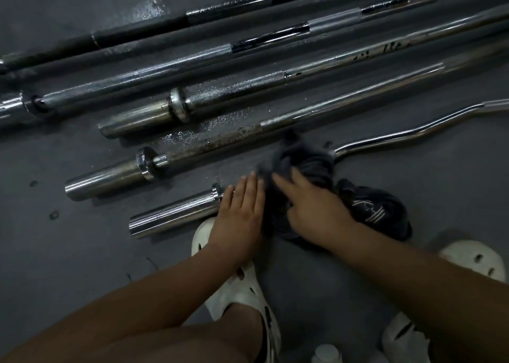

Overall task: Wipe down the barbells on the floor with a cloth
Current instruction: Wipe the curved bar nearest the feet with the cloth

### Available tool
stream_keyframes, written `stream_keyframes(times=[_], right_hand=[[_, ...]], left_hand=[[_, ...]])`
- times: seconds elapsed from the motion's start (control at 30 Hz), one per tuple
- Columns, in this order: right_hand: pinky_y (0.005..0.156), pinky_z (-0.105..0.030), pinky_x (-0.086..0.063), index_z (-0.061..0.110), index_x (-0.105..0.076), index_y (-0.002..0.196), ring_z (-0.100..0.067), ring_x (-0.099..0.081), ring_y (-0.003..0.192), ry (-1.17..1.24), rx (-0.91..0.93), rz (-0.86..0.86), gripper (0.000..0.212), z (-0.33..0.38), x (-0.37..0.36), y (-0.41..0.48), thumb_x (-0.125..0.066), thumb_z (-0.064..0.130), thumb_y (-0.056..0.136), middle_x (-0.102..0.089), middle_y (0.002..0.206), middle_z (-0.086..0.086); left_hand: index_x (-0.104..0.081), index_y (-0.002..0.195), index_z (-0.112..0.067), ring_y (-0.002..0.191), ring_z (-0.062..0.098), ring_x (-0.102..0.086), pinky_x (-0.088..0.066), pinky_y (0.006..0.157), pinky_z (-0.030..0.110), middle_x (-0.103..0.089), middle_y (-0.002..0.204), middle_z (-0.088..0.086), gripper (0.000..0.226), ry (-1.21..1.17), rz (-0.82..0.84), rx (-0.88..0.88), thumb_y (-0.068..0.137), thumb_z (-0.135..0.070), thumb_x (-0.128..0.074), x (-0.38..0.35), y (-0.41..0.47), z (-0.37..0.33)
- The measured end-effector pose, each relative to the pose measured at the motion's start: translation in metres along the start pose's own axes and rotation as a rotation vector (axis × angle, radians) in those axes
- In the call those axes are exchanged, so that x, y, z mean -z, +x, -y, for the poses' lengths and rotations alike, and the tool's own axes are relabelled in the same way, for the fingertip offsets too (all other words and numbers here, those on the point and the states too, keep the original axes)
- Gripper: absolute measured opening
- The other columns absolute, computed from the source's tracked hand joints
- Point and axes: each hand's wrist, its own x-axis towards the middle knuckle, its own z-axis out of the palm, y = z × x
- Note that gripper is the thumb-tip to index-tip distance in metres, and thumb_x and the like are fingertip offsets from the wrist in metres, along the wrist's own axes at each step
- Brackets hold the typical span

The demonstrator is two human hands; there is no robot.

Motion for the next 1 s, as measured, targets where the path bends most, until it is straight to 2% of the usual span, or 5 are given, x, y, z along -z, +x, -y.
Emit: stream_keyframes(times=[0.2,0.37,0.53,0.7,1.0], right_hand=[[0.096,-0.046,-0.049,0.034,-0.032,0.147,-0.039,-0.054,0.122,0.086,-0.272,-0.116,0.066,-0.043,0.016,0.018,-0.058,0.034,0.086,-0.018,0.161,-0.005],[0.089,-0.045,-0.052,0.036,-0.045,0.134,-0.028,-0.056,0.120,0.037,0.062,-0.066,0.054,-0.011,0.008,0.011,-0.055,0.060,0.086,-0.043,0.144,0.001],[0.076,-0.045,-0.051,0.012,-0.065,0.100,-0.040,-0.059,0.096,0.103,-0.312,-0.456,0.017,-0.045,0.021,0.030,-0.054,0.019,0.089,-0.060,0.107,-0.016],[0.086,-0.044,-0.051,0.027,-0.058,0.129,-0.036,-0.058,0.109,0.112,0.104,-0.114,0.043,-0.003,0.005,0.014,-0.052,0.012,0.089,-0.055,0.127,-0.007],[0.096,-0.042,-0.050,0.039,-0.041,0.145,-0.033,-0.056,0.121,0.078,0.049,-0.075,0.057,0.019,-0.008,0.004,-0.043,0.019,0.092,-0.037,0.155,0.005]], left_hand=[[-0.031,0.151,0.002,0.144,0.039,-0.031,-0.029,0.116,0.053,-0.028,0.157,0.024,0.084,-0.014,-0.044,-0.009,0.078,-0.027,-0.062,-0.001,0.000,0.003],[-0.033,0.149,0.002,0.142,0.040,-0.034,-0.031,0.115,0.054,-0.032,0.155,0.025,0.081,-0.037,-0.056,-0.010,0.080,-0.028,-0.065,-0.001,0.000,0.002],[-0.032,0.150,0.002,0.142,0.040,-0.033,-0.032,0.114,0.054,-0.031,0.155,0.025,0.081,-0.032,-0.073,-0.012,0.079,-0.023,-0.062,-0.003,0.000,0.003],[-0.035,0.146,0.002,0.139,0.042,-0.036,-0.031,0.114,0.054,-0.042,0.148,0.026,0.069,-0.002,-0.049,-0.008,0.086,-0.029,-0.052,-0.004,0.001,0.001],[-0.035,0.147,0.003,0.139,0.041,-0.038,-0.031,0.114,0.053,-0.042,0.148,0.026,0.079,0.000,-0.053,-0.017,0.078,-0.028,-0.060,-0.007,0.000,0.002]])
